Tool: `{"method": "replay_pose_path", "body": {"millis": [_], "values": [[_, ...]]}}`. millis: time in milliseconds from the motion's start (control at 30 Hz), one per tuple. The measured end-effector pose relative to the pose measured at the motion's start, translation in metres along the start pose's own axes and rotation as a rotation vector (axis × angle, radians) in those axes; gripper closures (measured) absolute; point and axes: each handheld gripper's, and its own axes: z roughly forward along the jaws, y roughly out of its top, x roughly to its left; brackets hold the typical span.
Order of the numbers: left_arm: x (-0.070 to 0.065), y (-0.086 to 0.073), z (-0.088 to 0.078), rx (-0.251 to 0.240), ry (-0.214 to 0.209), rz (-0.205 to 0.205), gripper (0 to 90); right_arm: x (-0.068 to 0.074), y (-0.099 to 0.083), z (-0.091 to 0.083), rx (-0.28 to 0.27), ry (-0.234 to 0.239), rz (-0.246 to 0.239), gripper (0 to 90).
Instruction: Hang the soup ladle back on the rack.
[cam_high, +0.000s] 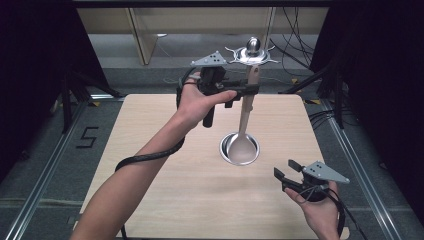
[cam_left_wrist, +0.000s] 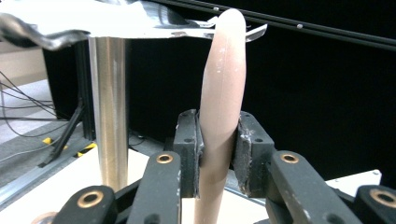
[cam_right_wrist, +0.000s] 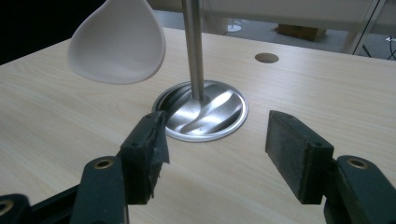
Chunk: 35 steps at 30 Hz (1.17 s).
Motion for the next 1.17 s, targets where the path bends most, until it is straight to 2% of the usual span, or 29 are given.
{"method": "replay_pose_path", "body": {"millis": [67, 100, 133, 200, 233, 267, 300, 333, 367, 467, 500, 533, 567, 600, 633, 700, 767, 800, 833, 867, 933, 967, 1033, 1067, 1100, 1133, 1167], "values": [[-0.001, 0.0, -0.001, -0.005, 0.018, 0.019, 70.1, -0.001, 0.0, 0.001, -0.012, 0.01, -0.004, 38.6], [-0.006, -0.002, -0.003, -0.005, 0.041, -0.027, 67.6, -0.001, 0.0, 0.001, -0.012, 0.01, -0.004, 38.6], [-0.007, -0.003, -0.004, -0.006, 0.053, -0.011, 64.3, -0.003, 0.0, 0.001, -0.014, 0.007, -0.033, 38.6], [-0.01, -0.008, -0.011, 0.002, 0.095, 0.031, 59.2, -0.004, 0.0, 0.001, -0.03, 0.001, -0.04, 38.5], [-0.011, -0.011, -0.013, 0.002, 0.107, 0.041, 55.1, -0.004, 0.0, -0.002, 0.003, -0.006, -0.023, 38.5], [-0.011, -0.014, -0.017, 0.005, 0.122, 0.055, 55.1, -0.004, 0.0, -0.002, 0.003, -0.006, -0.023, 38.5], [-0.012, -0.021, -0.025, 0.01, 0.155, 0.079, 51.5, -0.002, 0.0, -0.002, 0.006, -0.005, 0.003, 38.4], [-0.012, -0.021, -0.025, 0.01, 0.155, 0.079, 50.0, -0.002, 0.0, -0.002, 0.006, -0.005, 0.003, 38.4], [-0.013, -0.028, -0.034, 0.011, 0.18, 0.101, 48.5, -0.005, 0.0, -0.001, -0.007, -0.008, -0.03, 38.3], [-0.015, -0.035, -0.043, 0.015, 0.199, 0.119, 45.3, -0.004, 0.001, -0.001, -0.002, -0.006, -0.029, 38.3], [-0.016, -0.04, -0.049, 0.017, 0.209, 0.131, 43.0, -0.002, 0.0, -0.002, 0.008, -0.008, 0.002, 38.1], [-0.018, -0.048, -0.058, 0.027, 0.222, 0.15, 42.2, -0.003, 0.0, -0.002, 0.004, -0.009, -0.006, 38.0], [-0.018, -0.048, -0.058, 0.027, 0.222, 0.15, 41.3, -0.003, 0.0, -0.002, 0.004, -0.009, -0.006, 38.0], [-0.02, -0.055, -0.064, 0.039, 0.233, 0.163, 41.3, -0.003, 0.0, -0.002, 0.006, -0.01, 0.003, 38.0], [-0.021, -0.06, -0.069, 0.046, 0.237, 0.169, 40.1, -0.006, 0.0, -0.001, -0.009, -0.006, -0.022, 37.9], [-0.022, -0.076, -0.08, 0.071, 0.257, 0.182, 37.3, -0.007, -0.001, 0.0, -0.017, -0.005, -0.027, 37.7], [-0.023, -0.095, -0.093, 0.095, 0.282, 0.177, 36.6, -0.007, -0.001, -0.001, -0.01, -0.011, -0.028, 37.7], [-0.021, -0.108, -0.101, 0.097, 0.302, 0.211, 35.9, -0.007, -0.001, 0.0, -0.013, -0.006, -0.029, 37.6], [-0.02, -0.117, -0.105, 0.103, 0.304, 0.202, 35.1, -0.007, -0.001, 0.0, -0.014, -0.008, -0.028, 37.6], [-0.022, -0.132, -0.111, 0.126, 0.31, 0.153, 34.4, -0.007, -0.001, 0.0, -0.014, -0.008, -0.027, 37.6], [-0.022, -0.163, -0.123, 0.154, 0.344, 0.117, 32.3, -0.008, -0.001, 0.0, -0.013, -0.011, -0.034, 37.3], [-0.02, -0.179, -0.129, 0.17, 0.356, 0.113, 32.3, -0.007, -0.001, 0.0, -0.009, -0.005, -0.015, 37.1], [-0.017, -0.207, -0.139, 0.197, 0.394, 0.091, 31.7, -0.009, -0.002, 0.001, -0.003, -0.004, -0.021, 37.1], [-0.016, -0.219, -0.144, 0.206, 0.408, 0.088, 31.7, -0.006, -0.003, -0.001, 0.021, -0.011, 0.026, 37.1], [-0.015, -0.229, -0.148, 0.22, 0.424, 0.088, 31.7, -0.008, -0.003, 0.001, -0.002, -0.002, 0.0, 37.1], [-0.016, -0.236, -0.152, 0.24, 0.424, 0.068, 31.8, -0.008, -0.003, 0.001, -0.002, 0.0, 0.006, 37.2], [-0.017, -0.239, -0.155, 0.237, 0.424, 0.052, 32.3, -0.009, -0.003, 0.002, -0.005, -0.003, -0.016, 37.3]]}}
